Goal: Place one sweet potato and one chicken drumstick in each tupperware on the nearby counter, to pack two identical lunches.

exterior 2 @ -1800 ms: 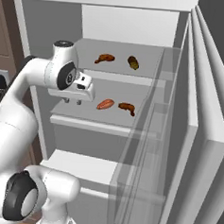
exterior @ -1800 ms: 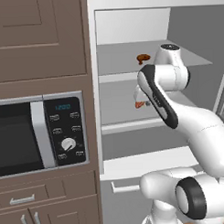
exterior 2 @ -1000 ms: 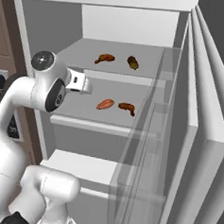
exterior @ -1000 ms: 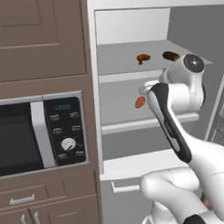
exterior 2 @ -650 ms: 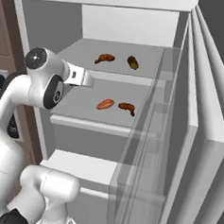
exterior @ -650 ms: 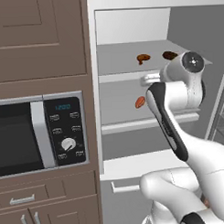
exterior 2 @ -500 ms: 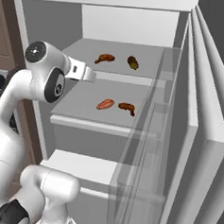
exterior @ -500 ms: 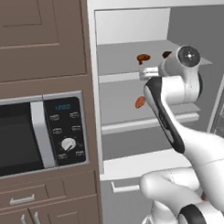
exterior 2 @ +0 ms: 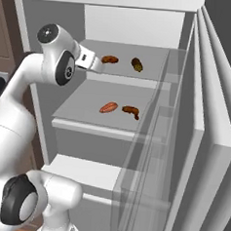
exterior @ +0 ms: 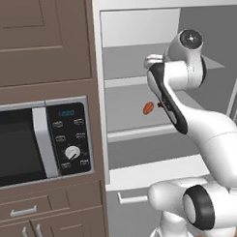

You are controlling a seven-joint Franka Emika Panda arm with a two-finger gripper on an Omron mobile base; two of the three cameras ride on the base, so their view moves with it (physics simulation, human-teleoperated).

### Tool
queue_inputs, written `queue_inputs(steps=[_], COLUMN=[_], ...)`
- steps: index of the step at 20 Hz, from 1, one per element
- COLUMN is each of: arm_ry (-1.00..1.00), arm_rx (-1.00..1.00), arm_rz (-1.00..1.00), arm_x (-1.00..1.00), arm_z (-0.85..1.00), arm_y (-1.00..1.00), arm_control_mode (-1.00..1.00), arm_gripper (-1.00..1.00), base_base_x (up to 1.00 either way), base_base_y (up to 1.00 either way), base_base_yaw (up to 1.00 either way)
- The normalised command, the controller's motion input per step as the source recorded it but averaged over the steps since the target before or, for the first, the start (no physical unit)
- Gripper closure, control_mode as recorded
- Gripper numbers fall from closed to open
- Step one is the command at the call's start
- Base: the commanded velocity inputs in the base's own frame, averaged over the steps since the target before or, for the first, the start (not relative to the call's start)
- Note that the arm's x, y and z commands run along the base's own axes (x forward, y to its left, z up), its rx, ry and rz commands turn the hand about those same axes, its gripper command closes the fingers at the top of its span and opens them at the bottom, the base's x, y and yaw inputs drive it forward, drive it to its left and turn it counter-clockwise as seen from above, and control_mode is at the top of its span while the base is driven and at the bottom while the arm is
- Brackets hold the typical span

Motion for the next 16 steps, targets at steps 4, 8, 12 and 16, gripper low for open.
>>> queue_inputs(steps=[4,8,12,16], arm_ry=[0.03,0.03,0.04,0.09], arm_rx=[0.02,0.0,0.0,0.0], arm_rz=[0.0,0.0,0.0,0.0], arm_x=[0.61,0.62,0.64,0.64], arm_z=[0.0,-0.06,-0.14,-0.26], arm_y=[-0.01,-0.03,-0.01,-0.03], arm_control_mode=[-1.0,-1.0,-1.0,-1.0], arm_gripper=[-1.0,-1.0,-1.0,-1.0], base_base_x=[0.0,0.0,0.0,0.0], base_base_y=[0.0,0.0,0.0,0.0], base_base_yaw=[0.0,0.0,0.0,0.0])
